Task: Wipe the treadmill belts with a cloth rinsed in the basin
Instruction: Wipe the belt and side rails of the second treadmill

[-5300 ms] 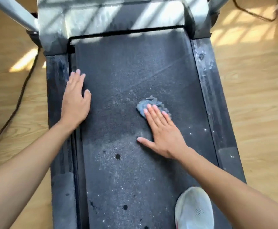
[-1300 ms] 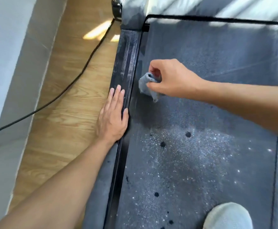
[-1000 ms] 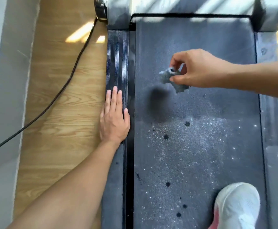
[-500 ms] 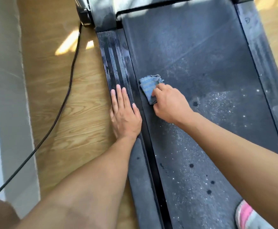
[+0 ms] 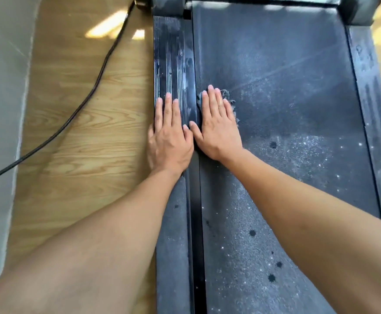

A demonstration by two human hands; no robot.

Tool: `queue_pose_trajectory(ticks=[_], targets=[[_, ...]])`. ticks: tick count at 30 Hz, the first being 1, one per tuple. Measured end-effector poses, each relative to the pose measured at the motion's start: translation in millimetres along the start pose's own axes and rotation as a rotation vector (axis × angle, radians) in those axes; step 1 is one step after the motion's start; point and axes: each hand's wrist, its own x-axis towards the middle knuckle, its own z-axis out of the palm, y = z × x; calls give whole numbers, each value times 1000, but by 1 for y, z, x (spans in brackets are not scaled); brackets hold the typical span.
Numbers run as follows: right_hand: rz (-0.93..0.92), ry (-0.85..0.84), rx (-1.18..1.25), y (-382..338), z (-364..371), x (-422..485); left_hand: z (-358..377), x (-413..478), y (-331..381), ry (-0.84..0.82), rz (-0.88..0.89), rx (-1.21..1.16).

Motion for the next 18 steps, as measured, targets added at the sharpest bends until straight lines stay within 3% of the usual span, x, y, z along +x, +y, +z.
queue_pose_trajectory(ticks=[5,12,15,18], targets=[[-60,-44,25,-6,0,-58,-10,-3,-5,-15,32,-94],[-105,-166,9,-42,32,-250,-11,-6,-3,-43,30,-26],[-201,-158,-36,-29,32,-241,-11,-6,-6,-29,39,-66],[-110,-92,-43,-15,23,-174,-7,-6,-8,7,38,-92]])
